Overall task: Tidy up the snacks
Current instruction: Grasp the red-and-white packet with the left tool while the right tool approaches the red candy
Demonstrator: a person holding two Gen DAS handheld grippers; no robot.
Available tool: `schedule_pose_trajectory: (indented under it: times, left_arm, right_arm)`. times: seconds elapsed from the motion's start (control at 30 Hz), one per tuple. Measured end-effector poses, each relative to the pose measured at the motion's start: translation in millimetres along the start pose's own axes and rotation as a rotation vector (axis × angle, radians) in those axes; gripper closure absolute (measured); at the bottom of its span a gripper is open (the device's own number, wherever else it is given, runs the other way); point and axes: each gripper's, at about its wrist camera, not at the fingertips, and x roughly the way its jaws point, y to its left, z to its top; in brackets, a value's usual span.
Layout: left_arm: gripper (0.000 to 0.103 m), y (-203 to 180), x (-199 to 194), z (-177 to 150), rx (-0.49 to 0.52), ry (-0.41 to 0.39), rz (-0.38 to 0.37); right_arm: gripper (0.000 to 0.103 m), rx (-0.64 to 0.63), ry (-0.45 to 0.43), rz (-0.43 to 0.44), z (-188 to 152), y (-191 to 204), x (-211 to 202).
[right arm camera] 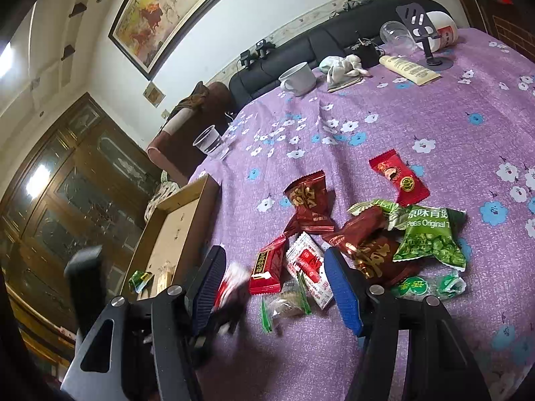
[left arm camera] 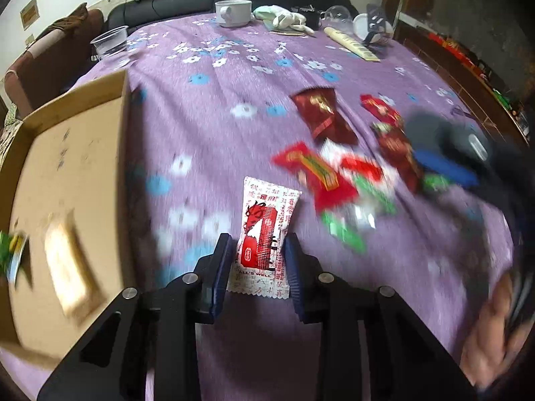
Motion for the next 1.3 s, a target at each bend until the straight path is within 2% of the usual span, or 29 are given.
schedule_pose_trajectory:
  times: [0.1,0.27,0.43,0.53,0.67,0.7,0.77,0.8,0.87,0.9,0.93,1.0,1.03,1.07,1.13,1.3]
  left_arm:
    - [0.074,-3.3,-15.4,-21.3,0.022,-0.062,0.022]
    - [0.074,-1.7,-33.6,-32.4,0.023,-0.189,0.03]
    - [0.074,-3.2,-41.3,-34.9,0.04,-0.242,0.02]
    - [0.074,0.5,-36.0,-31.4,0.019,-0.21,0.017]
    - [0.074,11.8,-34.9,-31.8,-0.025,-0.188,-0.038]
    - [0.074,12.9,-34.8,-33.8,-0.031,-0.181,-0.047]
    - [0.074,13.5,-32.8,-34.7,-0.036,-0.16,-0.056]
    - [0.074,12.4,-32.3,-34.7,-0.031,-0.157,-0.051]
    - [0.069,8.5,-30.8,-35.1,-0.015,-0.151,-0.046]
    - [0.066,7.0,-29.7,-34.6,-0.006,-0.144,-0.04]
    - [0.06,4.8,-28.3,-33.8,0.004,-0.137,-0.032]
    - [0.052,-1.0,-24.6,-31.6,0.031,-0.117,-0.022]
    - [0.05,-3.1,-22.7,-30.3,0.042,-0.109,-0.014]
    - [0.049,-4.4,-20.1,-28.5,0.049,-0.101,-0.004]
    - [0.049,-9.3,-13.2,-23.4,0.069,-0.073,0.035]
    - [0.05,-15.4,-3.1,-12.3,0.081,-0.043,0.046]
  right_arm:
    - [0.039,-0.034,0.01,-0.009,-2.1,6.7,3.7]
    - [0.04,-0.119,0.041,-0.05,-8.0,24.2,13.3]
    - [0.043,-0.172,0.1,-0.122,-9.6,39.4,22.1]
    - [0.043,-0.201,0.165,-0.157,-4.3,48.5,34.6]
    - [0.044,-0.267,0.246,-0.224,-0.4,57.7,64.9]
    - [0.046,-0.272,0.277,-0.226,-1.7,57.7,74.6]
    - [0.061,-0.278,0.316,-0.238,-5.1,56.5,87.4]
    - [0.064,-0.289,0.332,-0.26,-7.9,56.2,94.4]
    - [0.073,-0.327,0.315,-0.296,-9.7,59.8,94.5]
    - [0.073,-0.339,0.313,-0.307,-11.0,60.7,94.0]
    - [0.076,-0.342,0.304,-0.305,-11.6,60.3,92.0]
    - [0.077,-0.337,0.279,-0.277,-11.8,58.1,86.0]
    - [0.077,-0.325,0.251,-0.234,-11.3,56.3,80.2]
    - [0.077,-0.314,0.222,-0.186,-10.5,54.4,73.6]
    - [0.078,-0.299,0.184,-0.145,-7.7,51.5,65.3]
    - [0.077,-0.262,0.15,-0.107,1.0,46.7,54.1]
